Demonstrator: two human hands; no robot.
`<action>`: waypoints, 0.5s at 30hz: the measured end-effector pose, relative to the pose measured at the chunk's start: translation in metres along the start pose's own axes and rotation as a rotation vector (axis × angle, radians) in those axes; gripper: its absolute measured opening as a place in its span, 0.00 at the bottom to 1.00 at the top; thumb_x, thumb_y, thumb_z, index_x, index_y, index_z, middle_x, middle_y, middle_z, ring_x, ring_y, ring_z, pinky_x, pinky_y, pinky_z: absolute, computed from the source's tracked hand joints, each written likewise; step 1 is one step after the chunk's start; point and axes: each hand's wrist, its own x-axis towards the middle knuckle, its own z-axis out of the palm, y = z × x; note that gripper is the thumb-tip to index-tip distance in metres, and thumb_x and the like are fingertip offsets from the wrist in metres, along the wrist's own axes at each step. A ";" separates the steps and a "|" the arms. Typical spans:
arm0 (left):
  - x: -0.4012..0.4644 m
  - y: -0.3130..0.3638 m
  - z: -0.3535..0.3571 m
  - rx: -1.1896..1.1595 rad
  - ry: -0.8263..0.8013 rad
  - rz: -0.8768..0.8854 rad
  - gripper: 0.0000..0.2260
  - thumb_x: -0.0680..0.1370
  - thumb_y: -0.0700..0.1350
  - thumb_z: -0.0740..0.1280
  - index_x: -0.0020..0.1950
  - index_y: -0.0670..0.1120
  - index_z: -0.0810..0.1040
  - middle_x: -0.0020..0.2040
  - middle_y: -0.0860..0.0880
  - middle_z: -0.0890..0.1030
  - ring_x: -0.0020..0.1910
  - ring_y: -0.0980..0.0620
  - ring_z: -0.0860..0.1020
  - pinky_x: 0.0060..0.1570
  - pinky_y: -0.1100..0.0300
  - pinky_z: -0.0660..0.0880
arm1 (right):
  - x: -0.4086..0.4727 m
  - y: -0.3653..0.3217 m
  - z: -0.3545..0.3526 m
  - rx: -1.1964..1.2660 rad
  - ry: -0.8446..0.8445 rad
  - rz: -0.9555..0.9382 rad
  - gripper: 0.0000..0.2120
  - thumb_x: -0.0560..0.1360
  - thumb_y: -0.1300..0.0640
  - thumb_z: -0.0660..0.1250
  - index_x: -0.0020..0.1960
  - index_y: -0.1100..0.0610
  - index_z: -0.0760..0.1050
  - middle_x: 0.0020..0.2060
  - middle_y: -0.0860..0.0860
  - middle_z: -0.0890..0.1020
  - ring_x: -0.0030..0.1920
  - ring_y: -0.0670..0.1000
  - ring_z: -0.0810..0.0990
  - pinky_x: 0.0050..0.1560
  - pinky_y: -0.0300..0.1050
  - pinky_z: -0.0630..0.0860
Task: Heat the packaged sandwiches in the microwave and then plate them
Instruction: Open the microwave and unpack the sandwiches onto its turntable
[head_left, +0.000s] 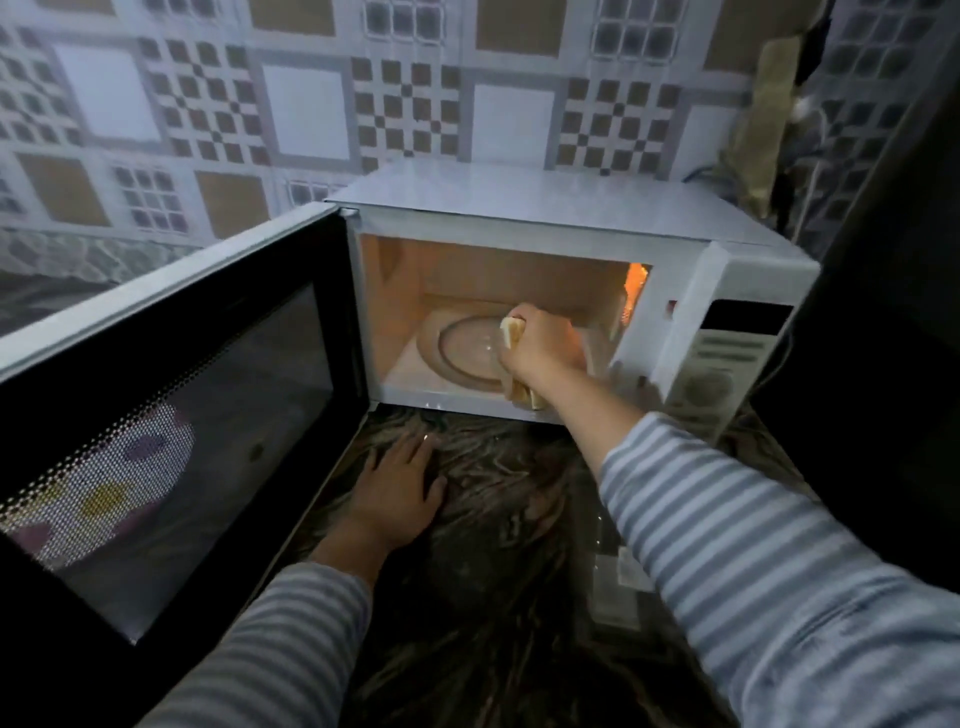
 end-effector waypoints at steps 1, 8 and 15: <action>0.004 -0.004 0.003 -0.001 0.001 0.012 0.29 0.80 0.60 0.51 0.79 0.50 0.52 0.79 0.50 0.55 0.77 0.52 0.52 0.75 0.51 0.47 | 0.011 -0.004 0.009 -0.006 -0.003 0.018 0.18 0.74 0.55 0.68 0.63 0.47 0.74 0.58 0.53 0.80 0.58 0.57 0.78 0.52 0.47 0.76; 0.012 -0.019 0.030 0.003 0.154 0.049 0.36 0.74 0.65 0.41 0.78 0.50 0.59 0.78 0.49 0.60 0.76 0.51 0.58 0.74 0.52 0.50 | 0.072 -0.020 0.062 -0.009 0.005 -0.053 0.14 0.80 0.54 0.59 0.64 0.55 0.73 0.58 0.57 0.79 0.58 0.58 0.78 0.49 0.44 0.73; 0.010 -0.019 0.023 -0.012 0.136 0.050 0.37 0.72 0.66 0.39 0.79 0.53 0.53 0.79 0.53 0.52 0.77 0.55 0.51 0.75 0.56 0.43 | 0.097 -0.032 0.089 -0.020 -0.005 -0.111 0.17 0.76 0.57 0.62 0.65 0.53 0.70 0.59 0.60 0.76 0.56 0.61 0.78 0.52 0.50 0.75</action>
